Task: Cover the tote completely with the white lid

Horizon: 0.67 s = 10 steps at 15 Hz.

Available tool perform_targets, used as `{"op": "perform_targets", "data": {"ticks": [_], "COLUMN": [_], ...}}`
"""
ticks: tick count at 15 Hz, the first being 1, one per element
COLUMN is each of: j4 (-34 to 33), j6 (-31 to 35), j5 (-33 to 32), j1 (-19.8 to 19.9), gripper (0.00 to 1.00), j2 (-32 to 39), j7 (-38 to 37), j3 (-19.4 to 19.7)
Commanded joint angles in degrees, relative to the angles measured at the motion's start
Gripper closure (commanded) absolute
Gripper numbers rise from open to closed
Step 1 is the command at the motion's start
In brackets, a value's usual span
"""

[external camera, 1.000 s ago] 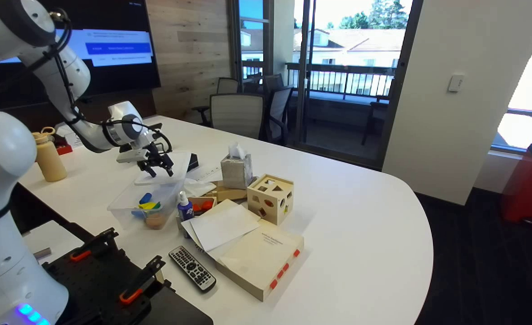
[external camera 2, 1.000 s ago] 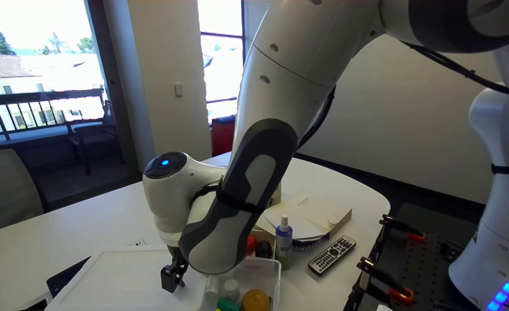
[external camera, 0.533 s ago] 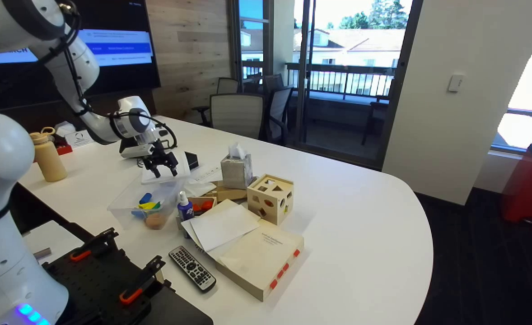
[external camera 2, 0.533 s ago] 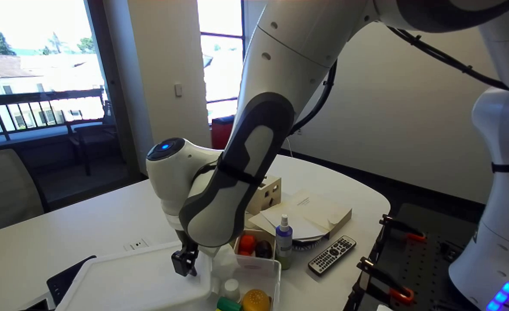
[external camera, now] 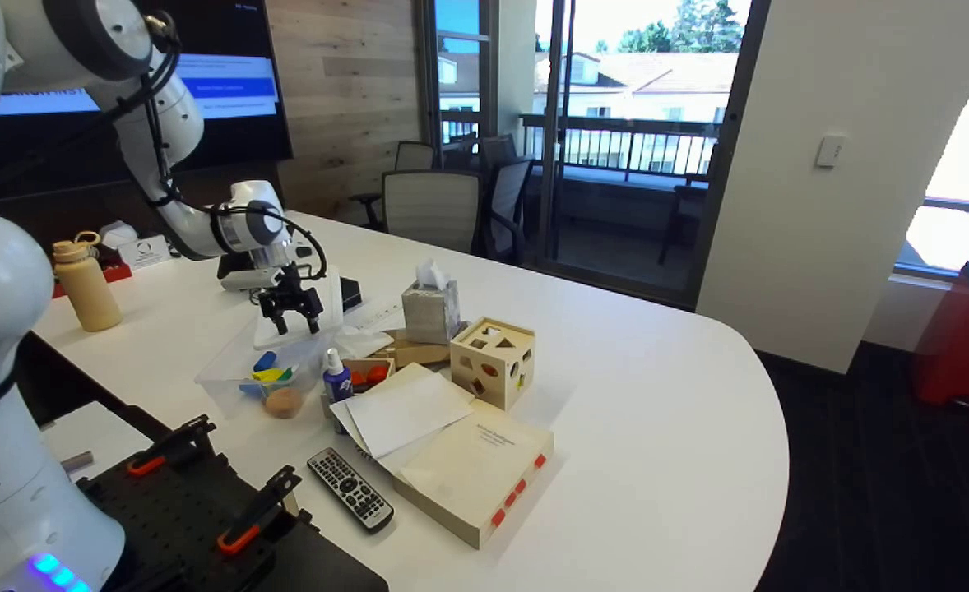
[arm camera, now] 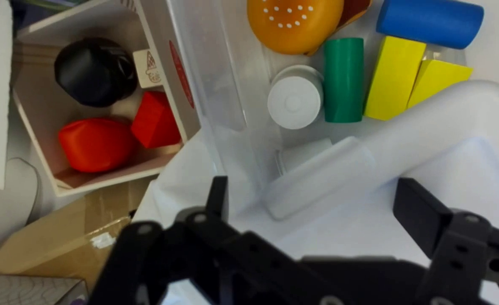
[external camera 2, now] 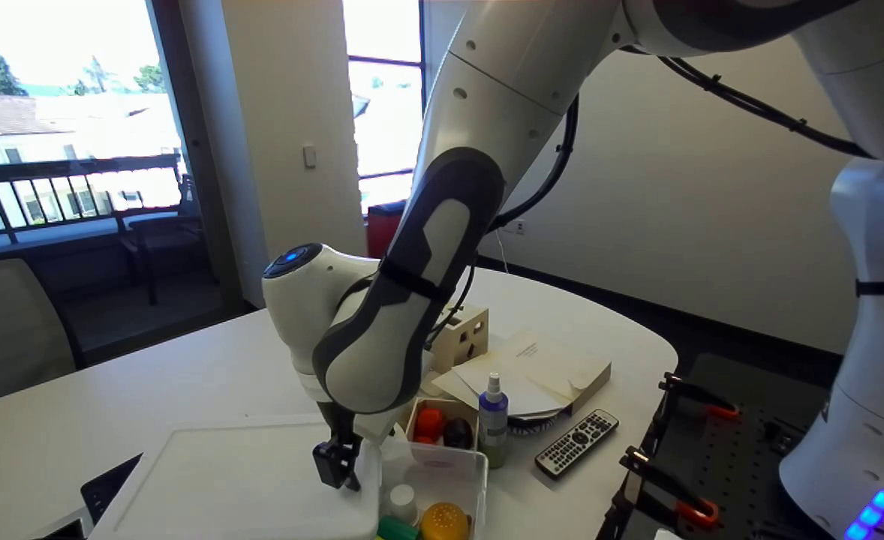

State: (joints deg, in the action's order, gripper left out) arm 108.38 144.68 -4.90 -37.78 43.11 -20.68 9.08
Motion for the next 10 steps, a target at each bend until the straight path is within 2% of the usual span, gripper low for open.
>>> {"op": "perform_targets", "data": {"ticks": [1, 10], "j4": [-0.4, 0.6], "j6": [-4.1, -6.4], "j5": [-1.5, -1.8], "j1": [3.9, 8.7], "gripper": [0.0, 0.0], "j2": [-1.1, -2.6], "j7": [-0.1, -0.1], "j3": [-4.2, -9.0]}}
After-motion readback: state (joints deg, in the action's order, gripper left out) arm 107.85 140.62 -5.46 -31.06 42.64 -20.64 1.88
